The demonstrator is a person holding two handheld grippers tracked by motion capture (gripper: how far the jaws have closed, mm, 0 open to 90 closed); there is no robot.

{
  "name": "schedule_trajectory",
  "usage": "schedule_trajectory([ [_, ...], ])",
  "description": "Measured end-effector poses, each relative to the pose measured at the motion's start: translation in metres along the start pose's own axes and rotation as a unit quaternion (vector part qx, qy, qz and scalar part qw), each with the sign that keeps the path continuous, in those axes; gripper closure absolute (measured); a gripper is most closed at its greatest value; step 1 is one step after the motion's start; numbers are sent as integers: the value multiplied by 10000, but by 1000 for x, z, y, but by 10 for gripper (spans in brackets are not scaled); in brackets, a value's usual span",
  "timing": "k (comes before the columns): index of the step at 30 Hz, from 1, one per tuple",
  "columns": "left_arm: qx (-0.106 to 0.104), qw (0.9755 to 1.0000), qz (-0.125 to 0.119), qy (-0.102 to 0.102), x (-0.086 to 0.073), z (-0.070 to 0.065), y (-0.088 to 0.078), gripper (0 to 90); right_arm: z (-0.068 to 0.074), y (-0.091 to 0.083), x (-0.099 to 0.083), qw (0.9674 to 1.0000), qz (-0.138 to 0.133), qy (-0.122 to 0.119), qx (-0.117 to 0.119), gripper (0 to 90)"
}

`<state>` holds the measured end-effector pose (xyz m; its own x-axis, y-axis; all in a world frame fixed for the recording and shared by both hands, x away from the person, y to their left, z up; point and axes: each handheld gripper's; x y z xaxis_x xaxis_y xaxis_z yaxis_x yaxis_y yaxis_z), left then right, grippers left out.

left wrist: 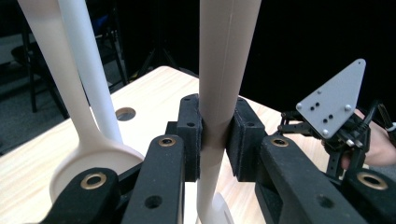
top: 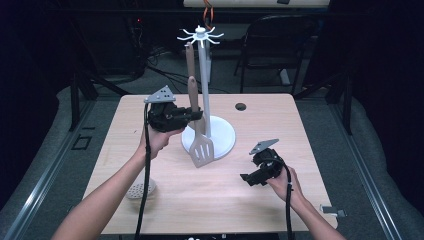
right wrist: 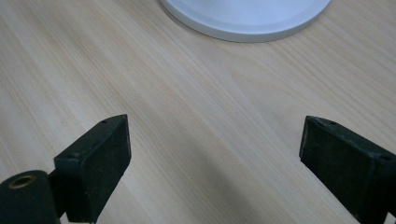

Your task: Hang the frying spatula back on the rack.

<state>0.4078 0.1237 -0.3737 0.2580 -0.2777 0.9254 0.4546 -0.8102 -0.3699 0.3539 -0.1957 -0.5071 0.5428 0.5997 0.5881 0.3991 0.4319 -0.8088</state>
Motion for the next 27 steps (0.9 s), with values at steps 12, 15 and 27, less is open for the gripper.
schedule_trajectory([
  [12,12,9998,5,186,25,9,3,769,-1,2,0,10000,12,-7,49,66],
  [15,-27,9998,-11,189,30,13,6,769,-1,2,1,10000,11,-15,57,66],
  [27,-121,9994,106,311,46,19,18,769,-1,0,1,10000,-7,8,95,70],
])
Point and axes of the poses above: each handheld gripper's, and its own axes: y roughly forward along the jaws, x roughly out of its top, z roughly to its left, and after that the axes turned 1 degree about x, right-handed
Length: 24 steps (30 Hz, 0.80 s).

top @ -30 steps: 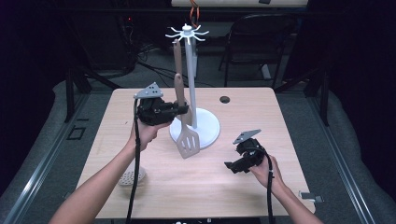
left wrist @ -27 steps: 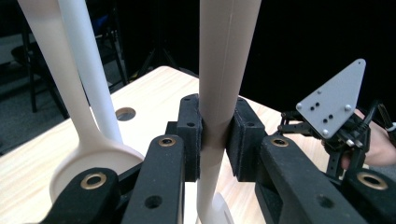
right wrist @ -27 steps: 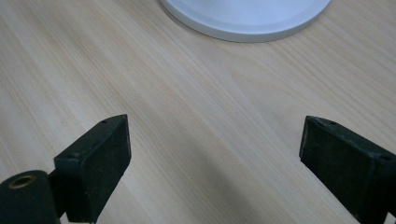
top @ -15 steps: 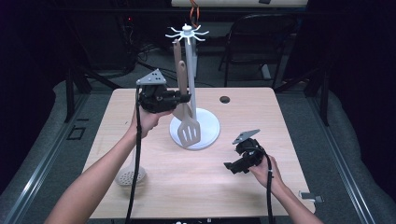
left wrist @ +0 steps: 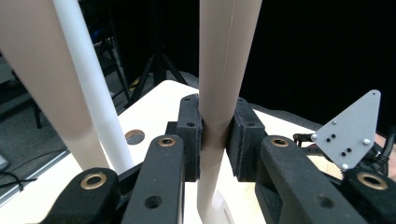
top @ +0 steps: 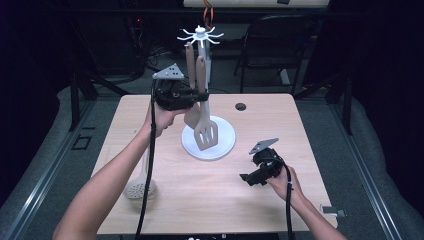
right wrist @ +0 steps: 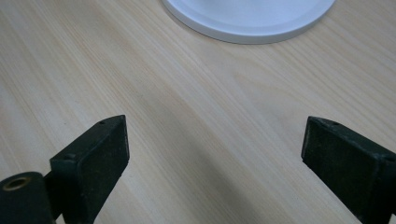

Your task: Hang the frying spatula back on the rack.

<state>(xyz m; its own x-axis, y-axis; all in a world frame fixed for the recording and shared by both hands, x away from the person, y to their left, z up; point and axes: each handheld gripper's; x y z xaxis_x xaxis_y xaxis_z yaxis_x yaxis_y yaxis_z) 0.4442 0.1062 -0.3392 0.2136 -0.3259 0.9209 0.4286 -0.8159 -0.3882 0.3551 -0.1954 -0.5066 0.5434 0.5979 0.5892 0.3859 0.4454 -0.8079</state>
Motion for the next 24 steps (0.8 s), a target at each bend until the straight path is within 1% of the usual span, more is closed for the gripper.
schedule_trajectory([
  [3,-11,10000,44,44,3,1,2,769,1,-1,0,10000,-33,-17,-13,73],
  [5,16,10000,70,67,4,3,3,769,1,0,1,10000,14,-44,-21,73],
  [8,36,10000,72,8,5,6,5,769,1,1,0,10000,51,-39,-23,73],
  [11,50,10000,36,-45,6,9,7,769,1,1,0,10000,4,-77,-44,73],
  [15,55,9999,81,-31,8,10,9,769,1,0,0,9999,45,-128,-55,76],
  [24,-9,10000,23,-73,12,14,11,769,1,4,0,9999,82,-125,-54,81],
])
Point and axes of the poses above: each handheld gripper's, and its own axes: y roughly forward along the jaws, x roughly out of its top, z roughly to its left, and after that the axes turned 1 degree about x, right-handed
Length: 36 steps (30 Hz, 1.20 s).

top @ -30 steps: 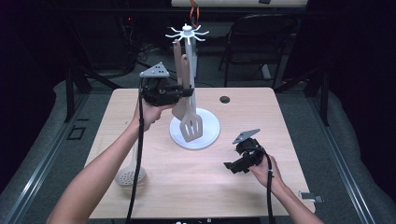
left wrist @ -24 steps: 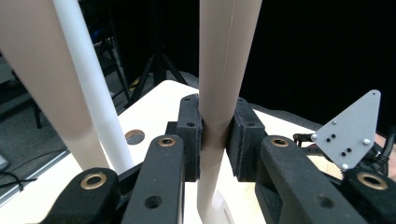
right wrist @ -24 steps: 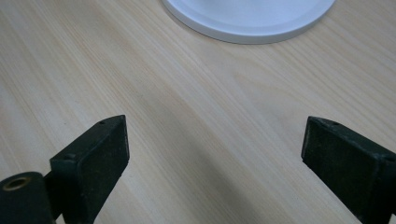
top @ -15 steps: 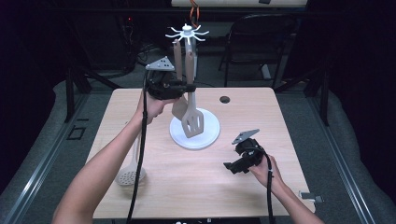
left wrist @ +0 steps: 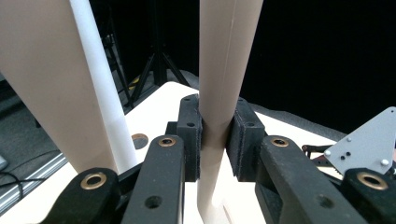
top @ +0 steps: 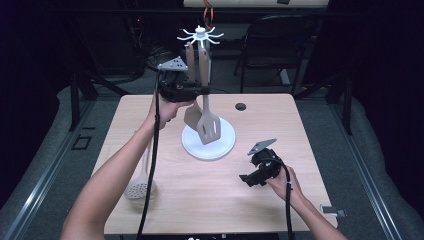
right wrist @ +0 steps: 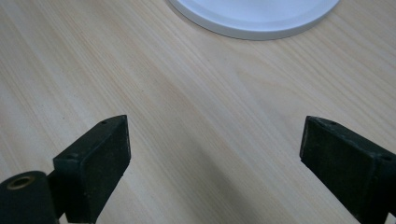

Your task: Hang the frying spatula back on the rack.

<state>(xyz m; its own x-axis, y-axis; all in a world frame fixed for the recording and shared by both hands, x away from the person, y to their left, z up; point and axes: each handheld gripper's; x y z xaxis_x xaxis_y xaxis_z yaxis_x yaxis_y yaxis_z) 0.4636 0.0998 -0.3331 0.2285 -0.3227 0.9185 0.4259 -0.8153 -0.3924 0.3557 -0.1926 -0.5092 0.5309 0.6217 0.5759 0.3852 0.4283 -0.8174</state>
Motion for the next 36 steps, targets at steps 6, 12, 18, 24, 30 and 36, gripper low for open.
schedule_trajectory([
  [6,1,10000,-25,-40,6,2,0,769,1,-1,0,10000,16,5,-1,83],
  [12,-9,9999,-4,-103,7,7,1,769,1,-1,0,10000,23,-26,-13,85],
  [18,15,9998,-4,-206,4,12,4,768,2,-2,1,10000,41,-49,-20,88],
  [24,52,9998,13,-187,6,13,6,768,3,-1,0,10000,18,-42,-16,89],
  [30,125,9997,0,-187,6,14,6,766,2,-2,1,10000,43,-62,-32,90],
  [36,165,9995,-70,-244,5,16,5,762,3,-1,0,10000,34,-61,-44,90],
])
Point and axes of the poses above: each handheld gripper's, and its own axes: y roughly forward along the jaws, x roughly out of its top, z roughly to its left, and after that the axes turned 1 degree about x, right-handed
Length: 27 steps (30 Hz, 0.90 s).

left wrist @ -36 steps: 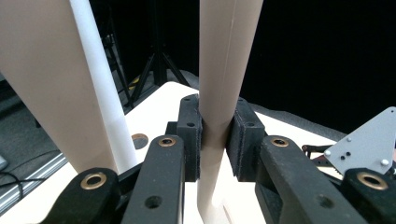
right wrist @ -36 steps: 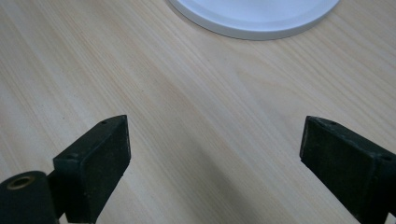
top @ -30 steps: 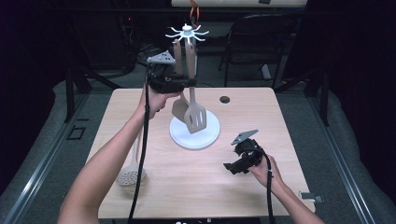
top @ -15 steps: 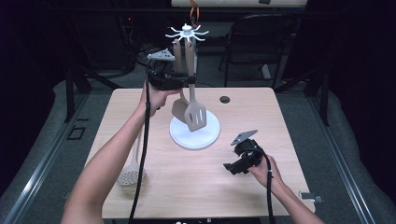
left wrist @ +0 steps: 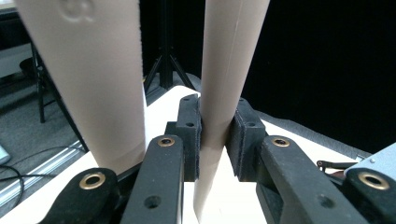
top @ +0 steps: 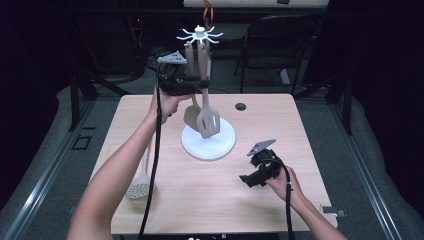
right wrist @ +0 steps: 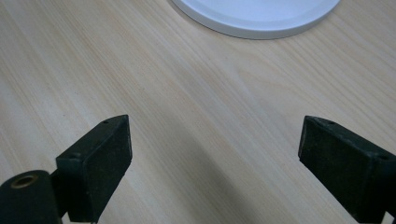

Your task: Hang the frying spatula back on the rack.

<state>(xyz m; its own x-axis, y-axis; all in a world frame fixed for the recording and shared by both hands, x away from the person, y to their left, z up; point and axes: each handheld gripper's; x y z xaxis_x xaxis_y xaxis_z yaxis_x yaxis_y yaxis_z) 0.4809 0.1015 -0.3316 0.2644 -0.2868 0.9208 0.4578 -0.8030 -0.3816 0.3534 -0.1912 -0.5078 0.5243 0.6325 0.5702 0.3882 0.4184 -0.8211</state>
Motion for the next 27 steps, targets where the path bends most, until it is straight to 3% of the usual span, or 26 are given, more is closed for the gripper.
schedule_trajectory([
  [9,78,9998,-71,-157,-1,2,1,751,0,1,0,10000,4,5,43,90],
  [19,-170,9979,-163,-609,-5,10,1,730,0,1,0,10000,31,-22,22,89],
  [27,115,9967,-245,-760,-8,9,2,710,0,1,0,10000,46,-40,37,88],
])
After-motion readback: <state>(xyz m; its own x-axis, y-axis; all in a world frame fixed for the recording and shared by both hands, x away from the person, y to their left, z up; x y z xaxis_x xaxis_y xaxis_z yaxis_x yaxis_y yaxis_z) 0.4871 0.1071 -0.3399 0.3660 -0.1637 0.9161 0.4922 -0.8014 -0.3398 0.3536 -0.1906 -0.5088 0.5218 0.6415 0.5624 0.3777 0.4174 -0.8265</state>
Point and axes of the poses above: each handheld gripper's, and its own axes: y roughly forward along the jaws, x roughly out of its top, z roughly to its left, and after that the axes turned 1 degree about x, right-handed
